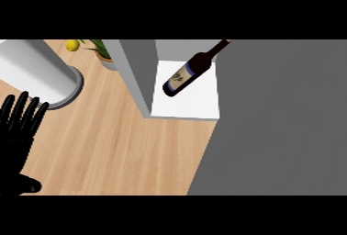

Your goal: Pick up the wine, place it into the cabinet and close the cabinet

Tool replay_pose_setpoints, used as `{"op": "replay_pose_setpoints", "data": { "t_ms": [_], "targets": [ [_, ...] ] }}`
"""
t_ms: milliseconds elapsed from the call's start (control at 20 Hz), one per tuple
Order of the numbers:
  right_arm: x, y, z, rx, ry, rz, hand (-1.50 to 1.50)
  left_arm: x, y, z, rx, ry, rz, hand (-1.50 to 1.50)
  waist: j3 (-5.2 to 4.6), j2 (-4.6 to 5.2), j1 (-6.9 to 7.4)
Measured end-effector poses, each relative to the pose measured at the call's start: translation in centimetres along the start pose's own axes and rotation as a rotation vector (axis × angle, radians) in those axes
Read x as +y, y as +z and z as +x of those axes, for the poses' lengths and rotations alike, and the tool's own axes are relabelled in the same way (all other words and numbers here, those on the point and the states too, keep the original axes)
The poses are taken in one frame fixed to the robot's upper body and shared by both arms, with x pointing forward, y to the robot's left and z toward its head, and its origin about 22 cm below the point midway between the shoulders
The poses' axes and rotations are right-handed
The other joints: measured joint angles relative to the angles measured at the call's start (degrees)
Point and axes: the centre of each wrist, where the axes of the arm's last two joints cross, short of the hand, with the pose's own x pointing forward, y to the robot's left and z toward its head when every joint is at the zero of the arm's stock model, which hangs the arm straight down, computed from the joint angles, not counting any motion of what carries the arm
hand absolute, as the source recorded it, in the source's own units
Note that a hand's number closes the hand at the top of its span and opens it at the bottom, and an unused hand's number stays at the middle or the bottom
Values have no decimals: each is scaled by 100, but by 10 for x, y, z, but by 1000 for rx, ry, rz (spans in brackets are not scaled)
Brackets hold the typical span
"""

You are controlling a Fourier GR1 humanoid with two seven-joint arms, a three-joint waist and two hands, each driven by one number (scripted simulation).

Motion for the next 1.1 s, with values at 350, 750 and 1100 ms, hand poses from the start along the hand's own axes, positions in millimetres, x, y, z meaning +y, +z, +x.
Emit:
{"op": "replay_pose_setpoints", "data": {
  "t_ms": [350, 750, 1100],
  "targets": [
    [7, -45, 3, -30, -67, 20, 150, 7, -4, 4, 8, 6, -13, -150, -3, 7, 91],
    [44, -134, 29, -57, -167, 64, 150, 23, -4, 11, 13, -5, 8, -150, 20, -15, -4],
    [45, -204, 36, -23, -184, 43, 150, 33, -3, 13, -1, -2, 27, -150, 40, -15, -85]
  ]
}}
